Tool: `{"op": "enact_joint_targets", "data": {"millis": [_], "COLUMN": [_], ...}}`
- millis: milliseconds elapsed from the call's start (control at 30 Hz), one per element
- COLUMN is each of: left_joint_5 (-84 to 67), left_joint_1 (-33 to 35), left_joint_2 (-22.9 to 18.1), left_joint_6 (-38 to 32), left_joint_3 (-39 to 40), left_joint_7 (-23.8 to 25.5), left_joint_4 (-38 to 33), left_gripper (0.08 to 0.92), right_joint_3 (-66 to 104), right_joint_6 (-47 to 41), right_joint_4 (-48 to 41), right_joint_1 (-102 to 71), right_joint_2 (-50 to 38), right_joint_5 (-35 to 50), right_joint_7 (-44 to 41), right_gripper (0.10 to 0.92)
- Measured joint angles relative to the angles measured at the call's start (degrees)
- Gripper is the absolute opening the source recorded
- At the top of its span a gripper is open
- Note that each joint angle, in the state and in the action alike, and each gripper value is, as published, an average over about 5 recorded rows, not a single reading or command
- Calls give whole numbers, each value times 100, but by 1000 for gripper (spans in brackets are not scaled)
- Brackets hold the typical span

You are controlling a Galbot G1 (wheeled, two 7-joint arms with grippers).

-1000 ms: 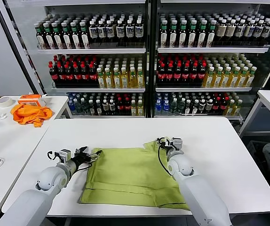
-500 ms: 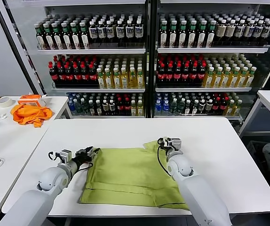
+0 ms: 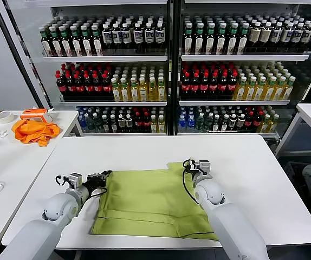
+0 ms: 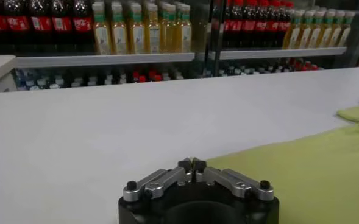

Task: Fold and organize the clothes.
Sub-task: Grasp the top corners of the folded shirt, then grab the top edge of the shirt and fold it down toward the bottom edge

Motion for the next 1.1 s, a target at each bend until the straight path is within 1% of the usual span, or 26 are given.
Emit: {"op": "enact_joint_targets", "data": {"millis": [533,833,1100], "left_joint_5": [-146,-148,-133], "left_joint_1": [883,1284,1575], "left_joint_2": [380,416,485], "left_joint_6": [-274,-458,-557], "left_joint_3": [-456,-635,-762], "left_joint_7": [-97,-162,-187], "left_joint_4": [-957,-1332,-1588], "left_gripper": [84,84,84], "right_joint_3": [317,556,702], "right_joint_6": [-67,-157,-174], "right_joint_4": [1763,2455,2895], "right_joint_1": [-1200,-1850,-2286], "right_joint_2": [-591,-805,-908], "right_joint_5": [-112,-200,-281], "right_joint_7": [-6,10,-1], "right_gripper": [106,106,106]}}
